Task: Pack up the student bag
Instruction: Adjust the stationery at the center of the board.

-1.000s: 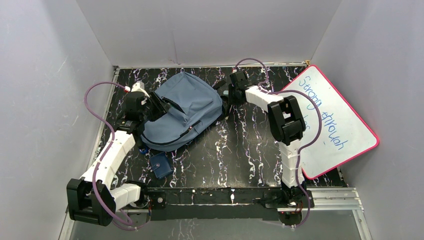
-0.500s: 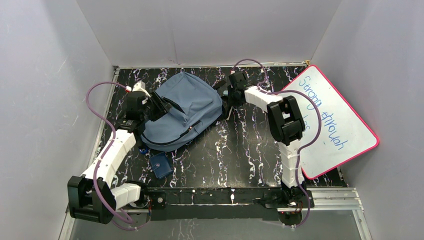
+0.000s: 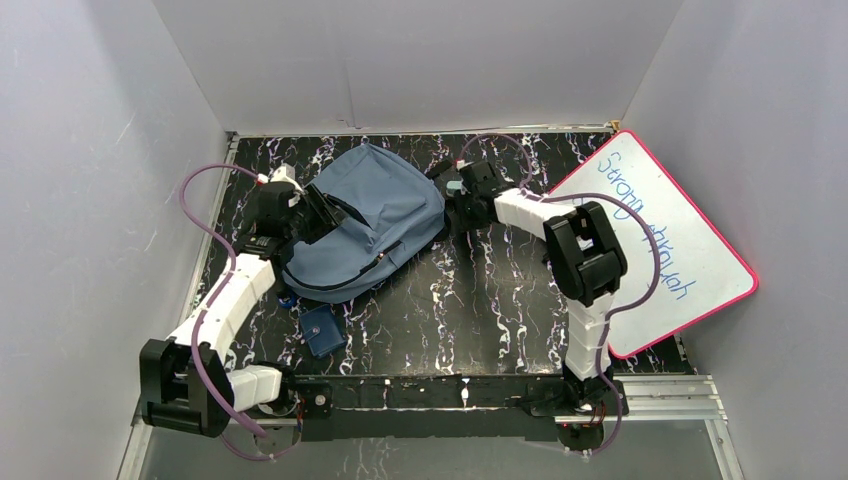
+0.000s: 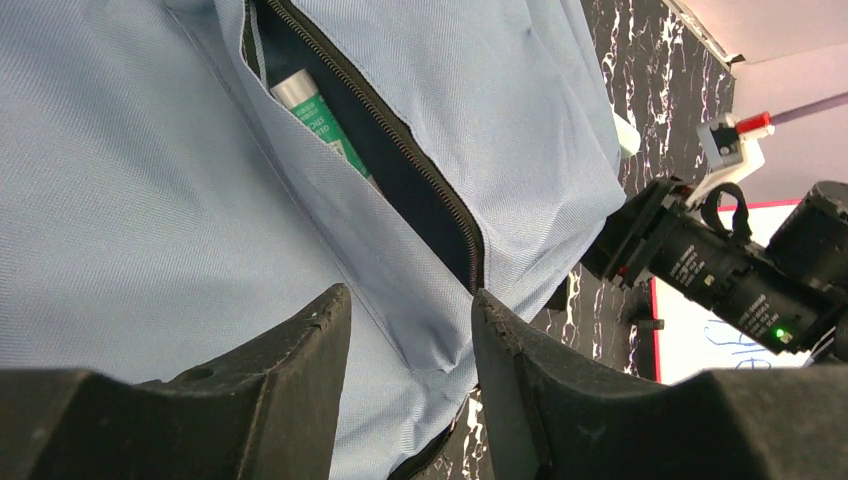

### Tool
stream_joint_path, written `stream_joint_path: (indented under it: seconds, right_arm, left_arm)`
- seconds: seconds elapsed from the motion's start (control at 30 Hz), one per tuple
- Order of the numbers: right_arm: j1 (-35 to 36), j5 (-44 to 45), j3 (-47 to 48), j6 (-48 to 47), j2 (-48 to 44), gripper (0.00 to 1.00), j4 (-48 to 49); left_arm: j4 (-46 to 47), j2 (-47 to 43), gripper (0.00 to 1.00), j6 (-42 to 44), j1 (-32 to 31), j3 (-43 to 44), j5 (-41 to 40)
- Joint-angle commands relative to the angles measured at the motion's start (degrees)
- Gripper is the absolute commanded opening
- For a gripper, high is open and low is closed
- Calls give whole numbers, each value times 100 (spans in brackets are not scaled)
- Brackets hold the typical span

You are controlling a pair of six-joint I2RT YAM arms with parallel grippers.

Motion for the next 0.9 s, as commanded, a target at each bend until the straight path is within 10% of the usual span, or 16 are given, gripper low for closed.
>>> stream_joint_path:
  seconds: [0.0,0.43,0.87]
  right_arm:
    - [48,-401,-551,-385,-334,31,-429]
    - [50,-1176,-811,-214,-1467,46,-137]
    - [-36,823,-672,199,-1476,41,-361]
  left_arm:
    - [108,3,46,-27,-24,139,110]
    - [71,17,46,-26,-29,165,126]
    - [70,-2,46,-41,-28,128,122]
